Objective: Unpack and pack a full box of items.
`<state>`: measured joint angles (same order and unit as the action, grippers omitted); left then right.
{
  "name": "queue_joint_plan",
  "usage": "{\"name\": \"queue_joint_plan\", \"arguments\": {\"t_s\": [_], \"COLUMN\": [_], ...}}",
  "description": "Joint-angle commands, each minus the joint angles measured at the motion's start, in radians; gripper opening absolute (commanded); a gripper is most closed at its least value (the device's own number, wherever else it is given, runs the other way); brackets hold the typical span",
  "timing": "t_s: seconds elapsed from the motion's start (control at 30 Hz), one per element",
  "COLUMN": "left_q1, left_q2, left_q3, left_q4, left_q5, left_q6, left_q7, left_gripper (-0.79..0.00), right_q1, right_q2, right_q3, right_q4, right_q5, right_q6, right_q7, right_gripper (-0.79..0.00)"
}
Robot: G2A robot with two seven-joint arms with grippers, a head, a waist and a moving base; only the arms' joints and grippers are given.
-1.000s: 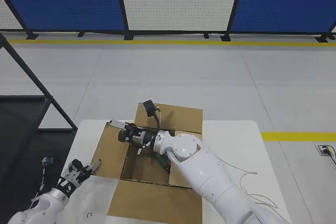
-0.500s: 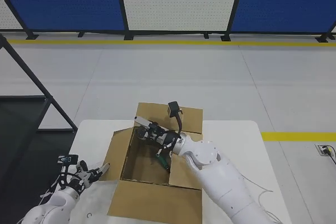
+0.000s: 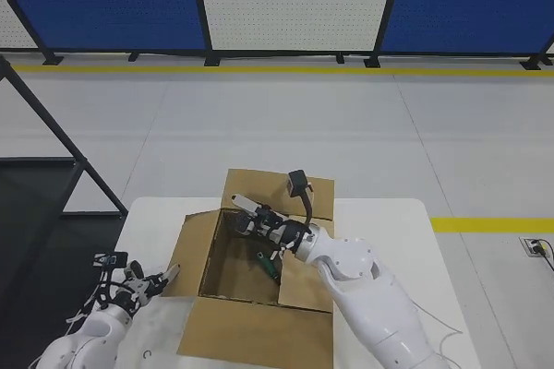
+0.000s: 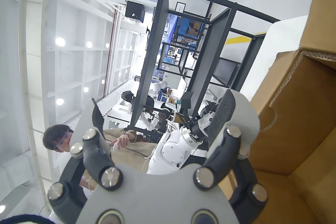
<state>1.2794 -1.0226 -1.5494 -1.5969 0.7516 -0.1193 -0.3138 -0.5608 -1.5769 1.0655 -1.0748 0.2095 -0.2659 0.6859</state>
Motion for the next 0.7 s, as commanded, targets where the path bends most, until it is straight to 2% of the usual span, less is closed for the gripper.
{"name": "queue_joint_plan", "arguments": {"t_s": [0.0,0.3,0.67], "left_q1": [0.007,0.051,0.082], "left_q2": [0.001,0.005,0.006], "left_q3": [-0.020,-0.107,-0.158], "left_q4": [-0.017,-0.103,-0.154], "left_q5": [-0.023,-0.083,-0.111], "left_q6": [-0.007,-0.029,-0.035], "left_q7": [0.002,-0.002,-0.005], "left_gripper": [0.000,0.000,0.000], "right_q1": [-0.001,0.000,0.000], "right_q2": [0.001,0.005,0.008], "right_q3": [0.002,0.008,0.015], "right_q4": [-0.003,-0.003,0.002], "right_q5": [-0.004,-0.010,-0.004], "right_q6": [0.003,0.012,0.013], "right_q7": [0.001,0.012,0.018], "right_gripper": [0.000,0.000,0.000]}}
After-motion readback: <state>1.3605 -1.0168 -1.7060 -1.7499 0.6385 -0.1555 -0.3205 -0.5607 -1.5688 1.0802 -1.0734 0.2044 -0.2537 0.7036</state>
